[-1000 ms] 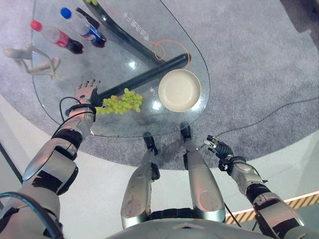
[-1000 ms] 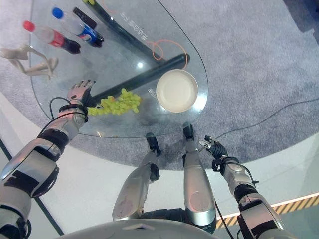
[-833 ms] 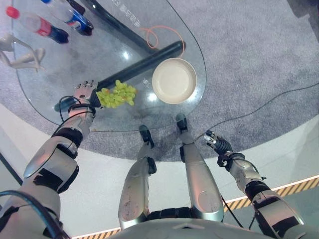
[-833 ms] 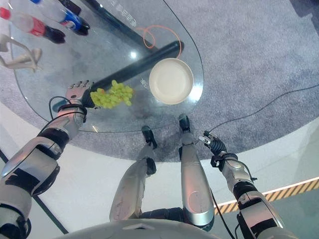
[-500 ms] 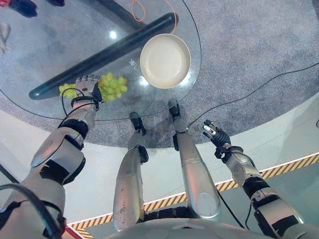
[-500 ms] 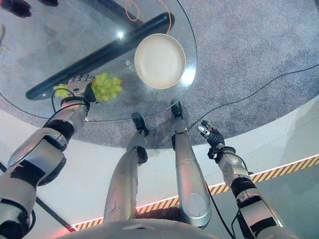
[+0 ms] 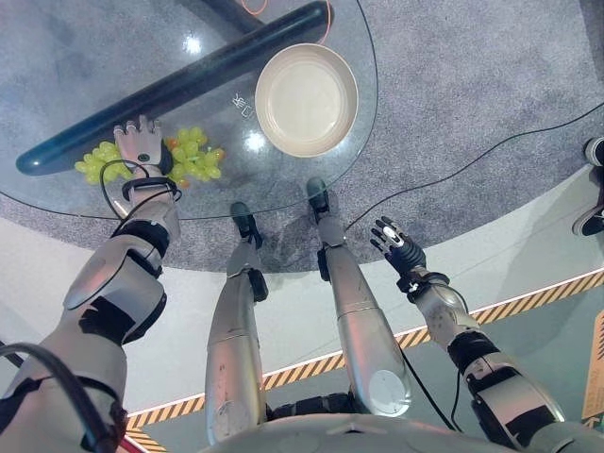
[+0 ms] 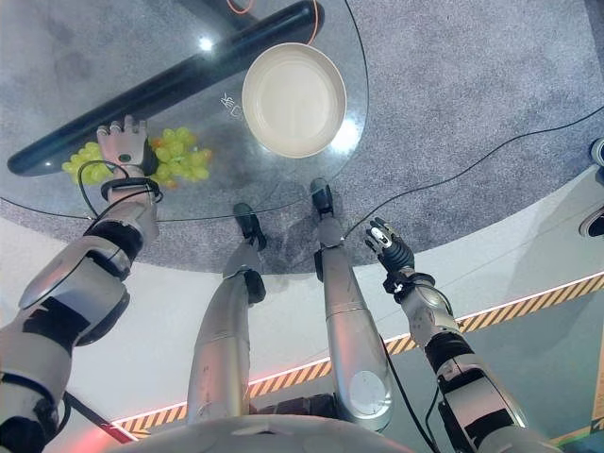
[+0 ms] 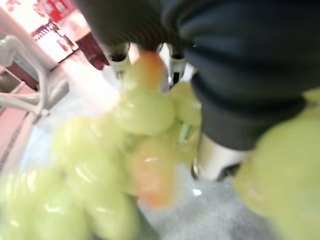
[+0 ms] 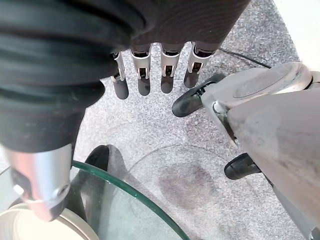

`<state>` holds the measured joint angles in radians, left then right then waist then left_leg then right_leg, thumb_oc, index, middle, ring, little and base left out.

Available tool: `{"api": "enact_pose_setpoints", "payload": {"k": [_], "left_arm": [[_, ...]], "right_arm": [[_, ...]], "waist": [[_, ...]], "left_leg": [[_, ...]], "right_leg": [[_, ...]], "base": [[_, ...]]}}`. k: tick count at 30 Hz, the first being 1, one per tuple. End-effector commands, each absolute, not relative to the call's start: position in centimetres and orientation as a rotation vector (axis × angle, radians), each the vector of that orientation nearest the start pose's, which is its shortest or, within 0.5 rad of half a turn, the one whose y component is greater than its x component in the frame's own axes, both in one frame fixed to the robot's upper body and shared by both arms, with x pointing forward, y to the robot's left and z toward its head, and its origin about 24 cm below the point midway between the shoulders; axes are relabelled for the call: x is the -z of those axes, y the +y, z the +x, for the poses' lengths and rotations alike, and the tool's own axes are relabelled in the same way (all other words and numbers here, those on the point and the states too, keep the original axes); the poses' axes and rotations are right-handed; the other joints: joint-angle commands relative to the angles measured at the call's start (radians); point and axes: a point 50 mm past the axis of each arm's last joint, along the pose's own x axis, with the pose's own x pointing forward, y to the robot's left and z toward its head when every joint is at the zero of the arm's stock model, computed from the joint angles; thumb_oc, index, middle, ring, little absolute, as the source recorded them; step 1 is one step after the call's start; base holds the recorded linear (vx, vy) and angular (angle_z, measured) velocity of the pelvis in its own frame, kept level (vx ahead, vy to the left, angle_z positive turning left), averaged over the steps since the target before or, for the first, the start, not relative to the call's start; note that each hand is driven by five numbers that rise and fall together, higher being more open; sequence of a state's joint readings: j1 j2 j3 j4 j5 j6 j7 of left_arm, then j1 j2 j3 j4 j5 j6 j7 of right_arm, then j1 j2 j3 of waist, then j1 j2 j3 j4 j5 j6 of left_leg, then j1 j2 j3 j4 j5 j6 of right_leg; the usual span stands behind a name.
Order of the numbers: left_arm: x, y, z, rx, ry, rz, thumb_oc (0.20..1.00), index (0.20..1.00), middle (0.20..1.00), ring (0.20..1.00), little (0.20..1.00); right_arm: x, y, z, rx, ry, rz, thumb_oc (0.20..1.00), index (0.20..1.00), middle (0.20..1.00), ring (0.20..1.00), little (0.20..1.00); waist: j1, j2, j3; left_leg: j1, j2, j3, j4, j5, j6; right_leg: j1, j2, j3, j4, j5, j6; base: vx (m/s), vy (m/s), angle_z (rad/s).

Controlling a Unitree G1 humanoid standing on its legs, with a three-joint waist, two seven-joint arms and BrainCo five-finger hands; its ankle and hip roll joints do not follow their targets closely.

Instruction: Pick up fruits into the plate

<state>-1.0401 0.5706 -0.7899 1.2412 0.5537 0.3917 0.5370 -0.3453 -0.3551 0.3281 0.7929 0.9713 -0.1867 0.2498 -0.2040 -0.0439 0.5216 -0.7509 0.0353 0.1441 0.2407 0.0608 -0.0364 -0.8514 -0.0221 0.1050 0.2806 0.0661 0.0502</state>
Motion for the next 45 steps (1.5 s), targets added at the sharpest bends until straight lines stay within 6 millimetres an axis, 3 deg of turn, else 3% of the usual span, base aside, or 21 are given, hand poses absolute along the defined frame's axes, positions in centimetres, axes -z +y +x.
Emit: {"api": "enact_pose_setpoints", "payload": {"k": [1,17,33,38,45], "left_arm": [[-13.0,29.2,37.7,-0.563,0.243,1.825,0.2,0.2,0.2,0.2,0.2],[-12.7,28.3,38.0,-0.518,0.107,1.665,0.2,0.2,0.2,0.2,0.2],[-13.9,28.2,37.4,-0.482,-0.055,1.303,0.2,0.2,0.2,0.2,0.2],[-13.3,27.3,36.9,-0.398,-0.105,1.2,0.2,0.2,0.2,0.2,0.2],[-14.2,24.2,35.3,-0.075,-0.257,1.239,0.2,0.2,0.2,0.2,0.2]], "right_arm": [[2.1,-18.3,28.9,-0.163,0.246,0.524,1.0,1.0,1.0,1.0,1.0],[2.5,-18.6,29.1,-0.154,0.26,0.522,1.0,1.0,1.0,1.0,1.0],[3.0,-18.7,28.0,-0.137,0.273,0.518,1.0,1.0,1.0,1.0,1.0],[3.2,-18.8,27.2,-0.143,0.263,0.494,1.0,1.0,1.0,1.0,1.0],[0.5,-18.1,26.9,-0.297,0.154,0.446,1.0,1.0,1.0,1.0,1.0]], "waist": [[0.002,-0.014,-0.002],[0.031,0.025,-0.002],[0.073,0.066,-0.013],[0.085,0.077,-0.049],[0.106,0.076,-0.121]], "left_leg": [[0.008,-0.055,-0.108,0.043,-0.088,0.005],[0.199,-0.043,-0.106,-0.062,-0.066,0.002],[0.464,-0.032,-0.104,-0.17,-0.07,-0.006],[0.512,-0.029,-0.102,-0.194,-0.077,-0.006],[0.61,-0.032,-0.102,-0.227,-0.092,-0.009]], "right_leg": [[0.01,0.084,-0.027,0.046,-0.043,-0.007],[0.172,0.07,-0.039,0.008,-0.063,-0.003],[0.428,0.015,-0.088,-0.064,-0.088,0.012],[0.48,0.0,-0.097,-0.085,-0.094,0.018],[0.612,-0.028,-0.118,-0.163,-0.092,0.031]], "base": [[0.0,0.0,0.0],[0.0,0.001,0.0],[0.03,0.012,0.06],[0.05,0.012,0.06],[0.06,-0.028,0.12]]}}
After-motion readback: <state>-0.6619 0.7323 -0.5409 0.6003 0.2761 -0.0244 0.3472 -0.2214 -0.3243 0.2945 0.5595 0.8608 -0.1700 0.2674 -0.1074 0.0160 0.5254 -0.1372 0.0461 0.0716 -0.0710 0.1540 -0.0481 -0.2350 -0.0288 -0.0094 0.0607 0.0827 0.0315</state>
